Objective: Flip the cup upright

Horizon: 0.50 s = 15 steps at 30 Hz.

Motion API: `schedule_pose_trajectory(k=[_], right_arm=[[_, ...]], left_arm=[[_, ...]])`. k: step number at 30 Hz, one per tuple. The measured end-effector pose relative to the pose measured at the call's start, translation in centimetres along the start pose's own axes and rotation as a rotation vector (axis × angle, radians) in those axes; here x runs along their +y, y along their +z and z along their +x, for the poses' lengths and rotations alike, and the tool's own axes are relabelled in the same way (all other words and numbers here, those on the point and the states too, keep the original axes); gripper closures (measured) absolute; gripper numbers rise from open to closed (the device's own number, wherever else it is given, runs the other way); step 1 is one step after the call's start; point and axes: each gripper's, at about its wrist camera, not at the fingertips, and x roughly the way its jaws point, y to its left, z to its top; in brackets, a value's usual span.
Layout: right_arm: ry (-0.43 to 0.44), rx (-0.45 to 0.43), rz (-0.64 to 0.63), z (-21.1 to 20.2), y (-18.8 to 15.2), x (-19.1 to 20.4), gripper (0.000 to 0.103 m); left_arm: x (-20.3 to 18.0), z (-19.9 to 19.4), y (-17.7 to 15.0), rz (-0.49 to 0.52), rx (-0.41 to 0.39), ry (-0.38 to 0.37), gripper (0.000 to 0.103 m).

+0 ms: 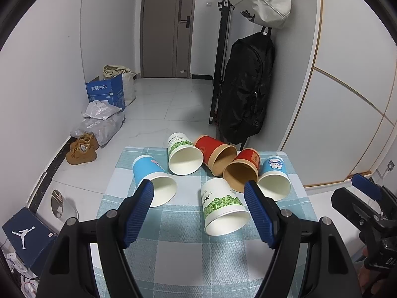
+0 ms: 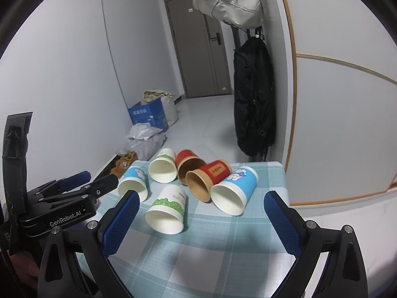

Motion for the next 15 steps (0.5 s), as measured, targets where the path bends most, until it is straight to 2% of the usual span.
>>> schedule_pose_trajectory(k=[15], right_arm=[[-0.003, -0.004, 0.009, -0.05, -0.15, -0.09, 0.002]], left_arm=[[0.04, -0.11, 0.19, -0.006, 0.0, 0.017, 0.032]])
